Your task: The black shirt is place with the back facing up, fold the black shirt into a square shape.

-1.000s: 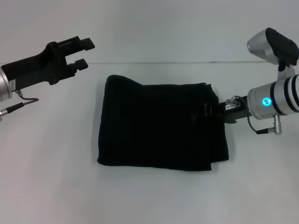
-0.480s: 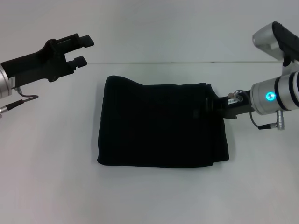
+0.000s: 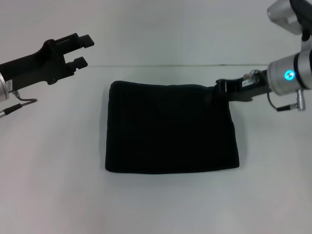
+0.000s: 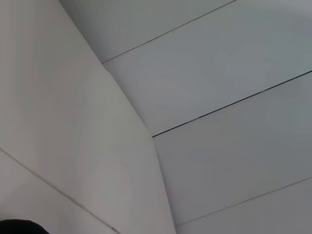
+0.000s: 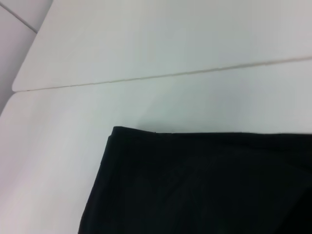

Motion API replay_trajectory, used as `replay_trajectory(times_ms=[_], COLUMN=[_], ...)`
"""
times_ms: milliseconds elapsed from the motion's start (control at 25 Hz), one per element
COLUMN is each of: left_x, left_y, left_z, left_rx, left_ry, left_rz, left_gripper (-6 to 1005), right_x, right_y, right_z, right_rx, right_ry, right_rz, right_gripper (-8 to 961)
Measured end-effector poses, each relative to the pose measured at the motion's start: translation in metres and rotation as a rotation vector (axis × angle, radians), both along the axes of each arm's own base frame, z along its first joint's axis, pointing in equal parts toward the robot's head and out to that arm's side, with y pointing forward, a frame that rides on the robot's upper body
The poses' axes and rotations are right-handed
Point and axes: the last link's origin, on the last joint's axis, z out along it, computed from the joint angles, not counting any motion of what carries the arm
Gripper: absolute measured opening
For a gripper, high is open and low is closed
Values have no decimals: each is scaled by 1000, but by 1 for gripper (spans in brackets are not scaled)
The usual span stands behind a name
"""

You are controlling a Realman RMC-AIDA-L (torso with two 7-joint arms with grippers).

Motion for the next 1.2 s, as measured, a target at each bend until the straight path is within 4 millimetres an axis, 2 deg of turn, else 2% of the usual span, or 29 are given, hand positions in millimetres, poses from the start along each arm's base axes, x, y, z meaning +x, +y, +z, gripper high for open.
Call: replay_trajectory(times_ms=[160, 520, 880, 1200], left_x=[0, 0, 0, 0], left_y=[0, 0, 0, 1], left_z=[0, 0, 0, -3], left_rx=[0, 2, 3, 1], left_ry=[0, -1, -3, -10], left_rz=[1, 0, 2, 9], left_gripper=[737, 737, 737, 737], right_x=[-7, -3, 26, 37], right_y=[3, -7, -11, -12], right_z=[9, 8, 8, -5], right_rx=[-1, -56, -14, -2], right_ry=[-19, -5, -52, -87], right_rz=[10, -15, -66, -82], right_gripper=[57, 60, 64, 67])
